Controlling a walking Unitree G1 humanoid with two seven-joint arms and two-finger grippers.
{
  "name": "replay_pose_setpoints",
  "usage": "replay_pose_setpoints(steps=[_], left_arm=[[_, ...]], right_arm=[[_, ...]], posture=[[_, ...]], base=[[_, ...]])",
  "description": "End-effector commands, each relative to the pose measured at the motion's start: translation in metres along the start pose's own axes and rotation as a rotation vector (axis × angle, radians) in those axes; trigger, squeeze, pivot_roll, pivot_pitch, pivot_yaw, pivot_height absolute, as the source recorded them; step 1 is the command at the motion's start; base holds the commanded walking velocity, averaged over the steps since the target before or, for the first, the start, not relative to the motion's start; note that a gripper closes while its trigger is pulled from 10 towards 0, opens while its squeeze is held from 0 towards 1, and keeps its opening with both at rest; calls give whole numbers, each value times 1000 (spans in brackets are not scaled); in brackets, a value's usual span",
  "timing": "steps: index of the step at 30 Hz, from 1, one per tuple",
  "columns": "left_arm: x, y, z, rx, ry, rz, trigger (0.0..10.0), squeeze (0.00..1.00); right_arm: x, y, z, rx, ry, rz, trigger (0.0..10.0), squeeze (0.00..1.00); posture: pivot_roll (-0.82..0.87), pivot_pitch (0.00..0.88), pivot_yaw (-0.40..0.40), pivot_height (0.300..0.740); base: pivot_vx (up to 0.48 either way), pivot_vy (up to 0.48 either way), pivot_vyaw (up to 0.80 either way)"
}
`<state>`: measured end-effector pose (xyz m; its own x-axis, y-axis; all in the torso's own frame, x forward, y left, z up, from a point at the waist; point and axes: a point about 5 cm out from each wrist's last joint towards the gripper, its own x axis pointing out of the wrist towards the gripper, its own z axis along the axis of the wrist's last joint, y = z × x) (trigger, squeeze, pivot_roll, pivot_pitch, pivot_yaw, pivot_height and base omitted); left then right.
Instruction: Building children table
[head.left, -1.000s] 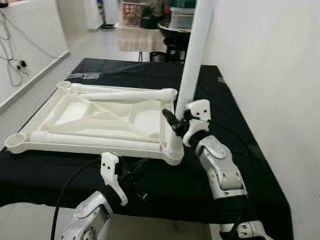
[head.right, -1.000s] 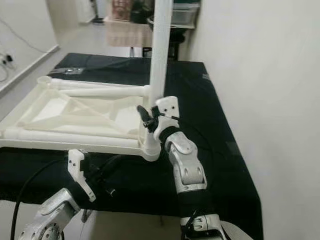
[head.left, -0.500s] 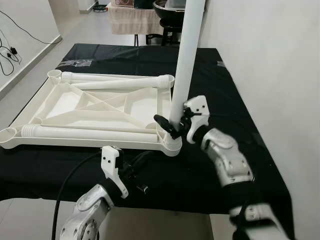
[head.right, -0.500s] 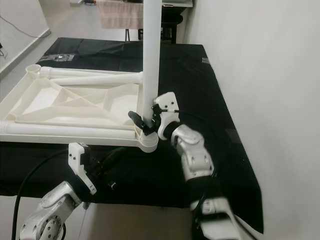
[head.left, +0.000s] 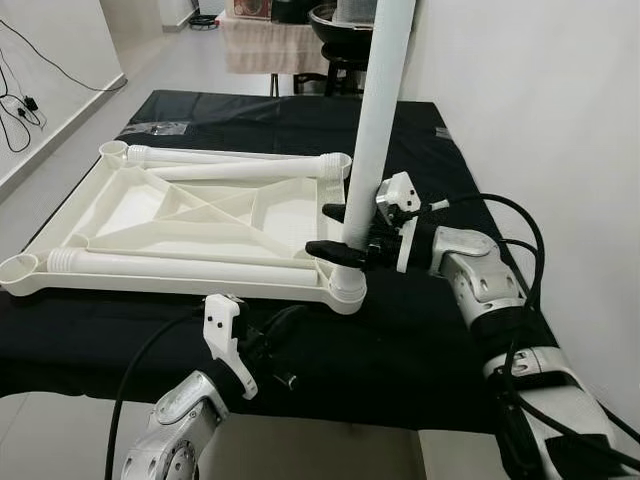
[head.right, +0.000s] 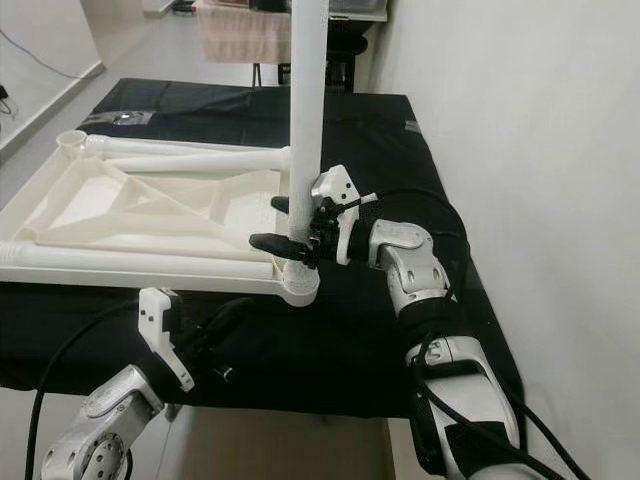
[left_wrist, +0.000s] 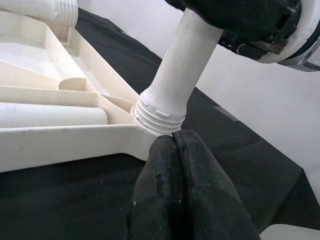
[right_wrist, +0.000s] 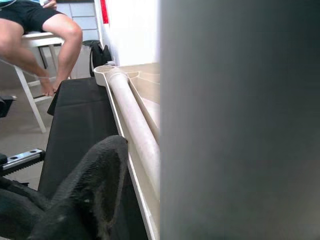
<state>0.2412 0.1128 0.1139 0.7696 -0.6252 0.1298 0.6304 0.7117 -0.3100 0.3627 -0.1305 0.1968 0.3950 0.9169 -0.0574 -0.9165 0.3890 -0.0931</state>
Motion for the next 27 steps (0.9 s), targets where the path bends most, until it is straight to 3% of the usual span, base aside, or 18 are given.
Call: replay_pose_setpoints(steps=[1, 5, 9, 11, 13, 14, 15, 17, 20, 26, 27], left_arm=[[1, -1, -4, -5, 7, 3, 10000, 0], [1, -2, -3, -7, 6, 1, 10000, 0], [0, -3, -2, -7, 3, 1, 10000, 0], [-1, -3, -2, -5, 0, 4, 10000, 0], [-2, -3, -2, -5, -1, 4, 10000, 0], [-3, -3, -1, -3, -2, 5, 10000, 0], [-3, -3, -1, -3, -2, 5, 10000, 0], [-4, -3, 0, -2, -1, 7, 10000, 0], [-3, -2, -1, -3, 1, 7, 10000, 0], [-3, -2, -1, -8, 3, 3, 10000, 0], [-2, -2, -1, -6, 0, 7, 10000, 0]], right_arm=[[1, 0, 2, -9, -8, 23, 0, 0], [-6, -2, -1, -19, -10, 16, 0, 0], [-18, -5, -5, -20, -12, -74, 0, 0], [-17, 5, -22, -28, 67, -230, 0, 0], [-14, 11, -29, -35, 97, -288, 0, 0], [-10, 15, -39, 38, 92, -573, 0, 0], [-10, 15, -39, 38, 92, -573, 0, 0], [-2, 38, -56, 149, 111, -790, 0, 0], [12, 49, -56, 156, 85, -772, 0, 0], [20, 44, -53, 130, 87, -735, 0, 0], [22, 41, -51, 122, 97, -735, 1137, 0]], posture=[[73, 20, -75, 740], [71, 23, -74, 740], [67, 34, -79, 740], [72, 43, -89, 740], [71, 45, -89, 740], [67, 58, -84, 740], [67, 58, -84, 740], [68, 56, -73, 740], [63, 54, -72, 740], [64, 50, -80, 740], [63, 47, -79, 740]], base=[[0, 0, 0], [0, 0, 0], [0, 0, 0], [0, 0, 0], [0, 0, 0], [0, 0, 0], [0, 0, 0], [0, 0, 0], [0, 0, 0], [0, 0, 0], [0, 0, 0]])
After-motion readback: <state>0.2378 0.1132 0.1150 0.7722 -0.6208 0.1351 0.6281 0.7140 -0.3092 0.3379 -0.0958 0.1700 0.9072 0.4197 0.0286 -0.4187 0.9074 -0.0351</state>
